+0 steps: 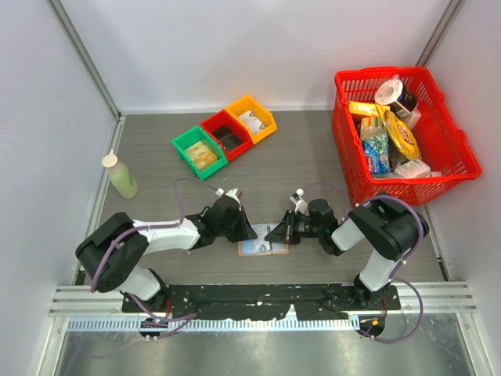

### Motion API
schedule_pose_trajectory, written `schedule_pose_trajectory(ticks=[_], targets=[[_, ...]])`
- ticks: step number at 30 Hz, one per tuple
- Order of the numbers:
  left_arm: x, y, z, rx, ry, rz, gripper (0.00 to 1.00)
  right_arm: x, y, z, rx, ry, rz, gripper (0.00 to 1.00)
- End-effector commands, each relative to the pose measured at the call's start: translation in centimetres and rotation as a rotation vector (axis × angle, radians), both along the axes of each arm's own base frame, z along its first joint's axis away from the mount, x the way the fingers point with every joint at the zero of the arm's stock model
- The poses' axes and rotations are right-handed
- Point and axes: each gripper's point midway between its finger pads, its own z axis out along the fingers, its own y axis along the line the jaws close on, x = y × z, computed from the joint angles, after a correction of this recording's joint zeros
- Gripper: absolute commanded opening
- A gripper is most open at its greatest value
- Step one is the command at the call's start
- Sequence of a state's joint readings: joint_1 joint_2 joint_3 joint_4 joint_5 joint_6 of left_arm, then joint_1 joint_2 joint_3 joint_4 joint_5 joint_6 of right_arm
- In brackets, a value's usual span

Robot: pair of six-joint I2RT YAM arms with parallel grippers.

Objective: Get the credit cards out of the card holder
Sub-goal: Remove the credit card from the card holder.

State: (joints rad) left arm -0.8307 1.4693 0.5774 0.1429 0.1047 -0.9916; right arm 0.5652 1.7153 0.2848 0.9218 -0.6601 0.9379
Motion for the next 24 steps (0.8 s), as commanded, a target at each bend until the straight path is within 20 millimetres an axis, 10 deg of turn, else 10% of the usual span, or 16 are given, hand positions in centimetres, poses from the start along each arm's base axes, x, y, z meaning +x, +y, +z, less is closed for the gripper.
schedule_pose_trajectory(ticks=[1,24], targets=[[0.0,0.5,-1.2,0.027,0.013,0.013,0.00,0.0,-0.1,0.5,0.016,-0.024,0.004,0.02],[-1.1,2.7,-4.1,0.058,0.078,0.069,0.00,-0.3,-0.2,1.1,0.067,-0.019,0.012,0.09]])
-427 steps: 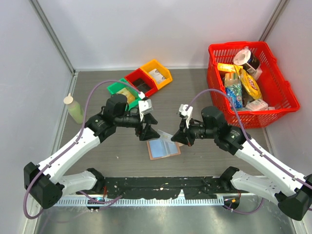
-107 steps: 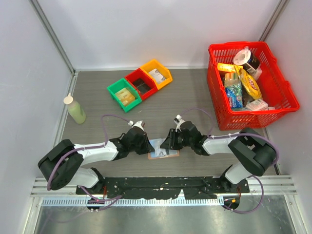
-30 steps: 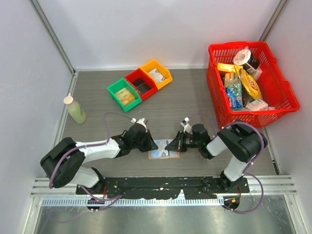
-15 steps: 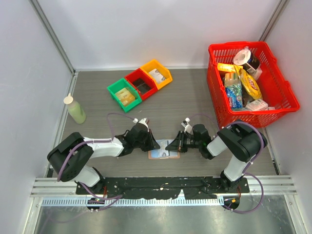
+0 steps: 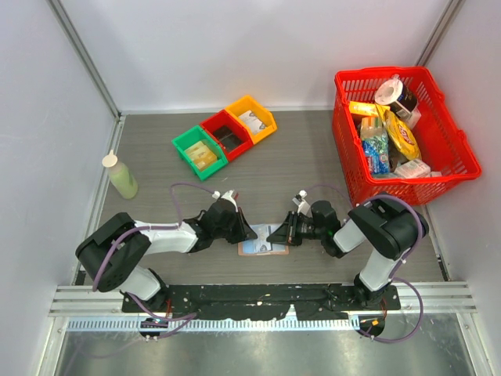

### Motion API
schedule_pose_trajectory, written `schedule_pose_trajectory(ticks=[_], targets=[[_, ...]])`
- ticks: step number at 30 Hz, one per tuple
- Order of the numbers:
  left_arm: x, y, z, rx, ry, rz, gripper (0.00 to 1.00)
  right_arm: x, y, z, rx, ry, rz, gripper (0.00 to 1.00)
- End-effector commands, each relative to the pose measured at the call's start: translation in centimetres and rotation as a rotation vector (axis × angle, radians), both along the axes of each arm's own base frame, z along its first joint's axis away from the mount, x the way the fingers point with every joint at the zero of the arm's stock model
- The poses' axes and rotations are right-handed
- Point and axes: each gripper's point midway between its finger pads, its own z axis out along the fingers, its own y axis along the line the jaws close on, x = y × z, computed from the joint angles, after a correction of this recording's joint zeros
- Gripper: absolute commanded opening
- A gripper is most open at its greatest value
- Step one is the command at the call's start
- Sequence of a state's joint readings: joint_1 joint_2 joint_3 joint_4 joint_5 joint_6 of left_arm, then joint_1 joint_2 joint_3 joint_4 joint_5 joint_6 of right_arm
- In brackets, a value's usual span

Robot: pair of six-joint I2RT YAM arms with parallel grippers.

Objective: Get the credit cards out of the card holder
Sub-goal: Remove the credit card from the card holder.

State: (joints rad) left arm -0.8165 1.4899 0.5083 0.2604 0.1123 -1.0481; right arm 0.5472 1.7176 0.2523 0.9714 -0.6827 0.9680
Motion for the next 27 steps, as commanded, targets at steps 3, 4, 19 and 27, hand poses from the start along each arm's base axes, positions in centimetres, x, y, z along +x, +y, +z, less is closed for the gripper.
schedule_pose_trajectory(ticks=[3,4,19,27], targets=[[-1.1,2.4,-3.1,0.104,0.063,0.024,0.00,0.1,0.3,1.0,0.051,-0.038,0.015,0.01],[-1.1,2.4,-3.1,0.104,0.062,0.023,0.00,0.0,0.3,1.0,0.050,-0.039,0.015,0.01],[-1.0,2.4,-2.7,0.080,0.062,0.027,0.00,0.2,-3.7,1.2,-0.118,-0.061,-0.052,0.01],[0.2,1.0,1.8,0.009,-0.040,-0.016,0.08,-0.6,-7.3,2.4,-0.330,-0.096,-0.079,0.01]])
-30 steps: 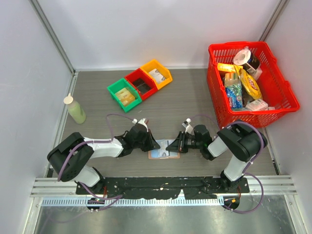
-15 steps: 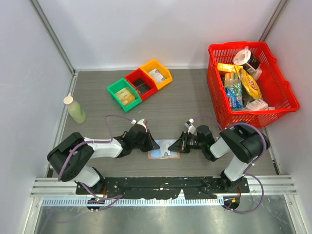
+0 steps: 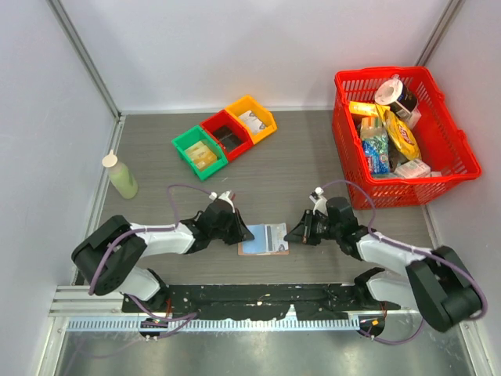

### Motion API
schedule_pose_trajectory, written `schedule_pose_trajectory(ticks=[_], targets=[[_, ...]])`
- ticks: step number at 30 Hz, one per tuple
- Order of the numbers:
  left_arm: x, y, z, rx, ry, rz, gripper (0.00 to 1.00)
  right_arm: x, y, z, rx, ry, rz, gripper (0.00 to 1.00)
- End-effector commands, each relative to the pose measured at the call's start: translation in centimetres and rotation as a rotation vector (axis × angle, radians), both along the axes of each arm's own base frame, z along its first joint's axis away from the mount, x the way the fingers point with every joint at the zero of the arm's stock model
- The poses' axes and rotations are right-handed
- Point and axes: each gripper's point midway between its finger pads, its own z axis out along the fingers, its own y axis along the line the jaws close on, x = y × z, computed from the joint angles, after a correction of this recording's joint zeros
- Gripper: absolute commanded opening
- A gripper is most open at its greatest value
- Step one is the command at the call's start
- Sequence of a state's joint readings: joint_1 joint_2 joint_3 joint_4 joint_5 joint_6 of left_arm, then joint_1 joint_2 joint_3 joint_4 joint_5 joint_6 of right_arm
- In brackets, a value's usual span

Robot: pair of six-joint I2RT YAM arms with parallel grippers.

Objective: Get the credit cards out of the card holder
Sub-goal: Remove the credit card from the card holder, then place the credit card in the storage box.

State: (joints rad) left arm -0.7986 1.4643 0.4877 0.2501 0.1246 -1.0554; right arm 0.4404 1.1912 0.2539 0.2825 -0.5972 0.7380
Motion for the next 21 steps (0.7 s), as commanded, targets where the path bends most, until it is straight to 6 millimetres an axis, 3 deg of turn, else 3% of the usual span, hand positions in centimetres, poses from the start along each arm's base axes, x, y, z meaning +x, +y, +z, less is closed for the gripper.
schedule_pose_trajectory(ticks=[1,5,7,10,15,16,21], targets=[[0.7,0.1,2.7,0.009,-0.081,-0.041,0.11,-0.2,-2.1,0.9,-0.146,-0.035,-0.006,0.01],[1.7,-0.5,7.2,0.020,-0.217,-0.127,0.31,-0.1,-2.7,3.9,-0.184,-0.107,0.020,0.01],[2.2,-0.5,9.6,0.054,-0.298,-0.181,0.49,0.5,-2.6,6.8,-0.186,-0.190,0.049,0.01],[2.4,-0.2,13.1,0.122,-0.419,-0.301,0.71,-0.2,-2.6,9.0,-0.201,-0.263,0.139,0.01],[1.3,-0.2,17.6,0.182,-0.689,-0.616,0.85,-0.6,-2.2,13.4,-0.199,-0.398,0.280,0.01],[0.8,-0.3,18.3,0.179,-0.737,-0.682,0.86,-0.9,-2.3,13.6,-0.206,-0.391,0.295,0.01],[-1.2,-1.1,21.8,0.127,-0.930,-0.913,0.87,-1.8,-1.0,18.2,-0.103,-0.533,0.408,0.01]])
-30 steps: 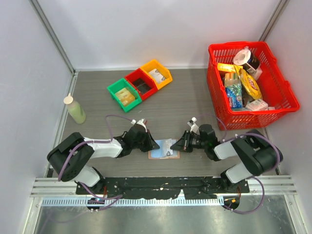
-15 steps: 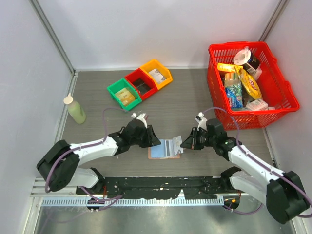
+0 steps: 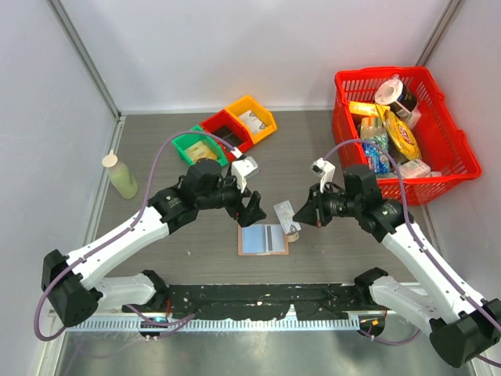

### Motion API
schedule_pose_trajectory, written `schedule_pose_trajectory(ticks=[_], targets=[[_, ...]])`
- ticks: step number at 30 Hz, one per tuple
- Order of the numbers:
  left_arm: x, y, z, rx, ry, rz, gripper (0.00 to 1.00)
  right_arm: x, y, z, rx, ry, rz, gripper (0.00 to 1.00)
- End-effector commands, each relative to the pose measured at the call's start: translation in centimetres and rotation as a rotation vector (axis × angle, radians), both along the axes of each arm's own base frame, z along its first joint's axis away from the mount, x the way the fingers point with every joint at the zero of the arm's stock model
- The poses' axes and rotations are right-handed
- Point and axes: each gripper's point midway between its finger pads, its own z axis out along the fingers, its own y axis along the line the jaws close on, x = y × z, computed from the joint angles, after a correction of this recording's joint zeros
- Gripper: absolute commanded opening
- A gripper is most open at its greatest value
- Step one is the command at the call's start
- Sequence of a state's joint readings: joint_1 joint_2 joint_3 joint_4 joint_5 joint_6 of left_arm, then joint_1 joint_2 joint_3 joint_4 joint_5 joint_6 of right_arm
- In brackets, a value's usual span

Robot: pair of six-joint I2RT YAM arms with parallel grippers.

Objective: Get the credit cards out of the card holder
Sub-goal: Place the credit card in the storage box.

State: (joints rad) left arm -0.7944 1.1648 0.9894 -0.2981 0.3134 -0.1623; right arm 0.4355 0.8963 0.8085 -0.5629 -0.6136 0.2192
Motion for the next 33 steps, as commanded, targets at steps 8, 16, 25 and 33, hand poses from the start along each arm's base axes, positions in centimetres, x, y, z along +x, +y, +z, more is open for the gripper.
schedule_pose_trajectory(ticks=[8,16,25,33], targets=[[-5.6,-2.2,6.0,-0.080,-0.270,-0.601,0.83,-3.2,1.5,6.0,0.072,-0.205,0.341,0.01],[-6.3,-4.7,5.2,-0.131,-0.133,-0.756,0.72,-3.5,2.2,6.6,0.080,-0.244,0.394,0.01],[-6.6,-5.5,4.4,-0.127,0.006,-0.818,0.27,-3.0,2.3,5.9,0.055,-0.240,0.390,0.01],[-2.6,-4.3,4.1,-0.167,0.026,-0.653,0.00,0.2,1.4,6.4,0.009,-0.329,0.183,0.45]])
